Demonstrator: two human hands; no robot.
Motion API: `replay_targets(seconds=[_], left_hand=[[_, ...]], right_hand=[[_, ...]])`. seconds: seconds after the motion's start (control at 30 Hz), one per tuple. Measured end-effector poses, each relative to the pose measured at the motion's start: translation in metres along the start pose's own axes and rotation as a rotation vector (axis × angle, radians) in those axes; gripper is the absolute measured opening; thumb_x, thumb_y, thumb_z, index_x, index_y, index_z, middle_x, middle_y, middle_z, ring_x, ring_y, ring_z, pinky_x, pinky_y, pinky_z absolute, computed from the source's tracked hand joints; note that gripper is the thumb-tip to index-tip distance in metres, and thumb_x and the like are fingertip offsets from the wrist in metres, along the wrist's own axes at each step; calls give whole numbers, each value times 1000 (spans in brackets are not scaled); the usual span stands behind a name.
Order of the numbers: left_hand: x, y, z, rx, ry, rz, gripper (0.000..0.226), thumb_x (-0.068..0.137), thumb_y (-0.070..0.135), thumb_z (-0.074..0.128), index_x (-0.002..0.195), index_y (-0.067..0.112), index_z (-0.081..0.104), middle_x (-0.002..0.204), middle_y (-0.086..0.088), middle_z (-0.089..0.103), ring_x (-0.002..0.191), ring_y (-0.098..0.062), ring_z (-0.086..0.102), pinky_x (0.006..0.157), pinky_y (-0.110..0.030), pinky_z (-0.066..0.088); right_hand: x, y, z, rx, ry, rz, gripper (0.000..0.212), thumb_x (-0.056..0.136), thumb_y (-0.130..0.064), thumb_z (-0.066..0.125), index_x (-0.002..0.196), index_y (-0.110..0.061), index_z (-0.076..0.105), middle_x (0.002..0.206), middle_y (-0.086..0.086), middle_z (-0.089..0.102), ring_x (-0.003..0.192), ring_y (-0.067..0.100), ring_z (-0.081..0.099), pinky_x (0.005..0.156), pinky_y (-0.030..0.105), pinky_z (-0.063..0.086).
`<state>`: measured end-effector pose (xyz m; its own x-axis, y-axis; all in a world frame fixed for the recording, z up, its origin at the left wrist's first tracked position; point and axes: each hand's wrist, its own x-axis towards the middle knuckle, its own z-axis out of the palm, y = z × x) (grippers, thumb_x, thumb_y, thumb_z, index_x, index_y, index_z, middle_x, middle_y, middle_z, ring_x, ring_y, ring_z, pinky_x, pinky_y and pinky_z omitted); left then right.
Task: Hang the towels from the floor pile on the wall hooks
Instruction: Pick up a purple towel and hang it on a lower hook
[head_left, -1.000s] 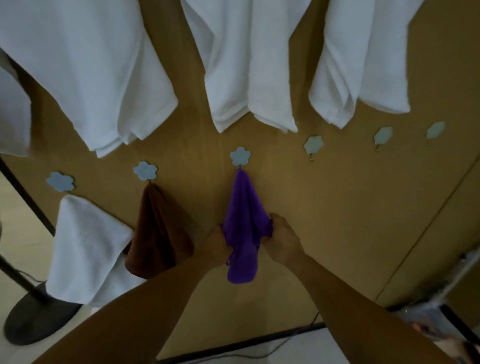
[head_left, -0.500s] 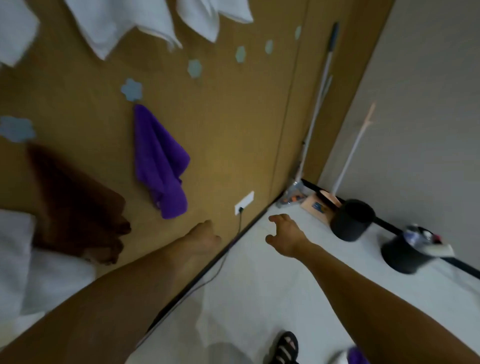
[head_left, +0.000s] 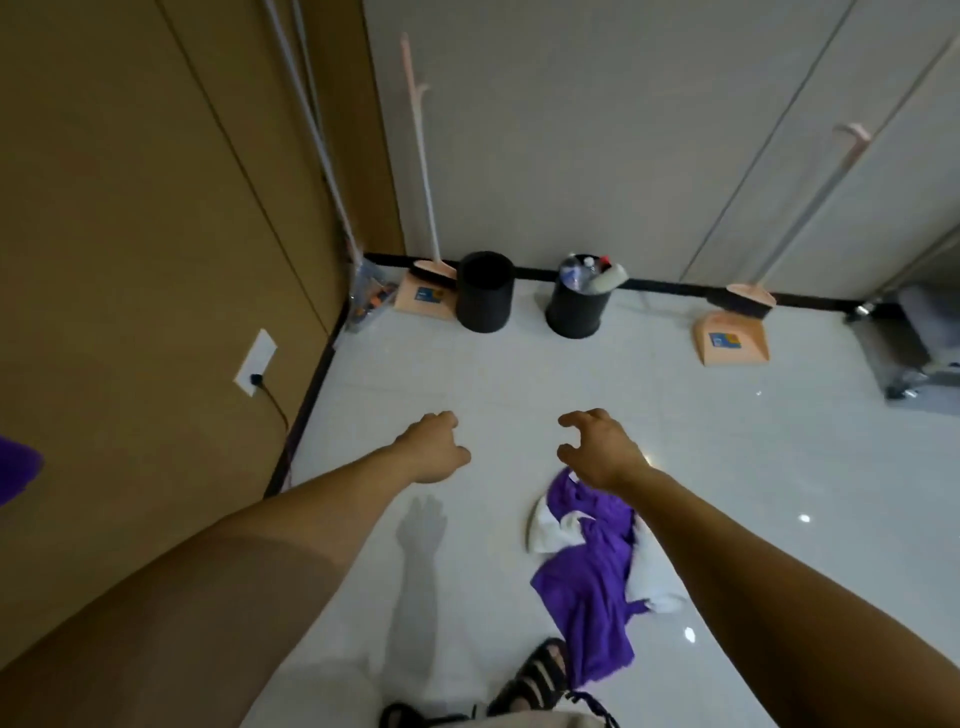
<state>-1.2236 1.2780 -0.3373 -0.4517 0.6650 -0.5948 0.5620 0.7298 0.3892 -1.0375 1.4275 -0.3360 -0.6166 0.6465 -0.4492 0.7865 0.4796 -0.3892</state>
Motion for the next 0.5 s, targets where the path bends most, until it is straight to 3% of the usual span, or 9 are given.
replay_targets(seconds=[0.23,0.5], left_hand=[[80,58,119,60,-177,52,59,92,37,52,144,18,33,147,-8,36,130,-26,42,105,-35,38],[191,20,272,139,-376,11,56,93,33,51,144,14,35,145,-10,39,129,-27,44,106,-36,38]], right_hand=[[28,144,48,88,-103,263,43,92,-31,54,133,-18,54,128,12,60,116,29,57,94,33,45],[83,246,206,158,-230,440,39,95,-33,49,131,-19,52,127,9,59,111,29,59,92,36,48]])
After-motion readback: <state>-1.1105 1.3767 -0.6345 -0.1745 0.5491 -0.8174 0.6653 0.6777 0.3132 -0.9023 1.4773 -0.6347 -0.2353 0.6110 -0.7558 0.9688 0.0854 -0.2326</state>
